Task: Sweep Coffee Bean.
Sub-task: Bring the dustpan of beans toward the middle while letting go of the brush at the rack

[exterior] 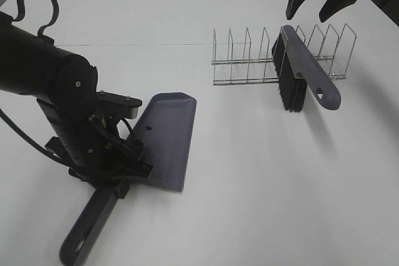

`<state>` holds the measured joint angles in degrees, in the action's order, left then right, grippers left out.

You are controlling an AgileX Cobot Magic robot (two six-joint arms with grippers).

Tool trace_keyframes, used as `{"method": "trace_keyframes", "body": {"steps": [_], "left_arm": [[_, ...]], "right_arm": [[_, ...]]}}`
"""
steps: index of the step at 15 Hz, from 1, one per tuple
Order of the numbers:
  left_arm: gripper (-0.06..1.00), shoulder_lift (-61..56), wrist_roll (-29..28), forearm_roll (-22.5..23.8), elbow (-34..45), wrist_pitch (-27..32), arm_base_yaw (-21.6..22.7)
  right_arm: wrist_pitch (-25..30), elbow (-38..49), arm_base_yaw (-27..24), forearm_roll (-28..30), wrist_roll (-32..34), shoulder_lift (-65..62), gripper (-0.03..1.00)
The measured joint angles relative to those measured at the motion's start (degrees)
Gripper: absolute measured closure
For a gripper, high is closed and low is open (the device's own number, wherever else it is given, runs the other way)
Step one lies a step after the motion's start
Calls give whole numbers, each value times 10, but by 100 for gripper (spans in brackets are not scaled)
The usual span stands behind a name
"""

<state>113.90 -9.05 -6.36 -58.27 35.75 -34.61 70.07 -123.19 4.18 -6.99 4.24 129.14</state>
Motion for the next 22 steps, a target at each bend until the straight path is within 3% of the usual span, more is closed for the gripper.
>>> {"method": "trace_keyframes", "body": {"steps": [5, 8, 13, 18, 22], "left_arm": [[61, 2, -1, 31, -2, -26, 0], [61, 33, 2, 54, -60, 10, 0], [61, 84, 32, 57, -154, 66, 0], [61, 87, 35, 41, -159, 69, 0], [46, 88, 49, 19, -160, 72, 0]], "right_arm": [[0, 0, 0, -7, 0, -11, 40], [0, 0, 0, -18, 0, -11, 40], [0, 0, 0, -18, 0, -11, 40], [0, 0, 0, -19, 0, -11, 40], [0, 0, 0, -29, 1, -11, 40]]}}
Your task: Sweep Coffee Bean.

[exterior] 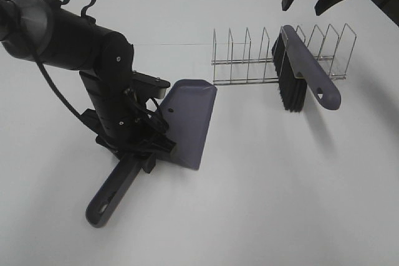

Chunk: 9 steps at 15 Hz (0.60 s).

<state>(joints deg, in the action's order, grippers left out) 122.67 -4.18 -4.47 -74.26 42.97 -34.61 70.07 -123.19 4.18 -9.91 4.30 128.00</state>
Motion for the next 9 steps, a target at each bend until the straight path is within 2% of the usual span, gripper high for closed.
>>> {"method": "trace_keyframes", "body": {"steps": [2, 5, 9], "left_arm": [[45, -2, 1, -1, 0, 5, 0], [44, -5, 1, -1, -10, 44, 2], [36, -18, 1, -5, -57, 96, 25]], "right_arm": [[0, 0, 0, -1, 0, 0, 40], [0, 0, 0, -5, 0, 0, 40], [0, 0, 0, -7, 0, -1, 40]]}}
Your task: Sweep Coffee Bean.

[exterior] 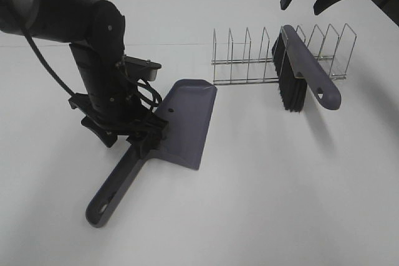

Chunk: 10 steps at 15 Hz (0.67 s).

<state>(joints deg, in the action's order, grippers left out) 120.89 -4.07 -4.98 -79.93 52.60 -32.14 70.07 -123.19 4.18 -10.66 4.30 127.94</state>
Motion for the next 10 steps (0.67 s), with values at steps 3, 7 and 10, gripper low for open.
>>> {"method": "trace_keyframes", "body": {"steps": [3, 7, 10], "left_arm": [[36, -17, 18, -18, -48, 55, 15], [36, -33, 32, -28, -115, 124, 88], [36, -69, 46, -20, -123, 136, 189]], "right_arm": [[-1, 16, 0, 11, 0, -29, 40], [-2, 119, 0, 30, 0, -98, 40], [-2, 248, 0, 32, -1, -180, 40]]}}
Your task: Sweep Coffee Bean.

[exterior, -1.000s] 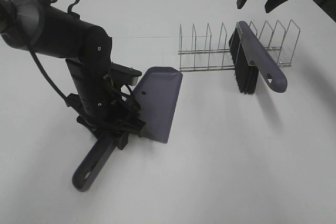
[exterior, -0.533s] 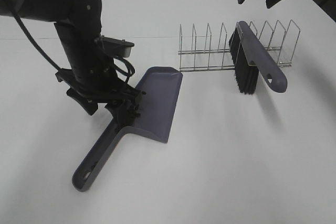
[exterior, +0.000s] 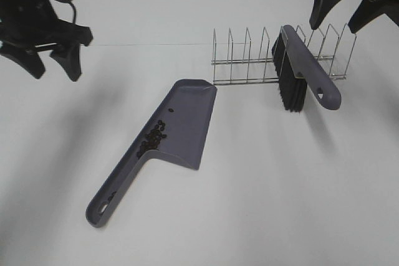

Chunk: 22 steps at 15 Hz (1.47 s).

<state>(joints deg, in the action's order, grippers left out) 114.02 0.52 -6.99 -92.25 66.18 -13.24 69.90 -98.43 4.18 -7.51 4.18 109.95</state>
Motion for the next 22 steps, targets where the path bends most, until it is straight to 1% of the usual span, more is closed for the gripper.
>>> {"method": "trace_keyframes", "body": {"steps": [3, 4, 7, 8, 9, 10, 11, 13, 14, 16, 18, 20, 21, 22], "left_arm": [[36, -43, 26, 5, 3, 19, 78], [36, -66, 35, 5, 14, 19, 104], [36, -145, 53, 5, 83, 17, 167], [36, -163, 55, 5, 103, 15, 174], [36, -201, 68, 5, 143, 6, 180], [36, -291, 90, 0, 241, -29, 180], [36, -338, 95, -1, 290, -42, 180], [36, -425, 100, -3, 363, -54, 180], [36, -443, 101, -3, 379, -56, 180], [36, -535, 103, 6, 430, -64, 180], [36, -624, 102, 19, 468, -76, 180], [36, -682, 101, 21, 493, -80, 180], [36, -749, 85, 23, 526, -80, 180], [36, -773, 73, 23, 544, -81, 180]], "right_arm": [[0, 96, 0, -1, -1, -83, 40], [0, 134, 0, -2, -3, -115, 40], [0, 222, 0, -7, -4, -209, 40], [0, 238, 0, -10, -4, -225, 40], [0, 272, 0, -17, -4, -256, 40], [0, 338, 0, -24, -3, -325, 40], [0, 368, 0, -23, -3, -360, 40], [1, 423, 0, -10, -3, -435, 40], [1, 436, 0, -5, -3, -454, 40], [1, 478, 0, 18, -3, -527, 40], [2, 513, 0, 29, -4, -606, 40], [2, 533, 0, 36, -4, -663, 40], [3, 553, 0, 68, -5, -739, 40], [3, 564, 0, 89, -5, -777, 40]]}}
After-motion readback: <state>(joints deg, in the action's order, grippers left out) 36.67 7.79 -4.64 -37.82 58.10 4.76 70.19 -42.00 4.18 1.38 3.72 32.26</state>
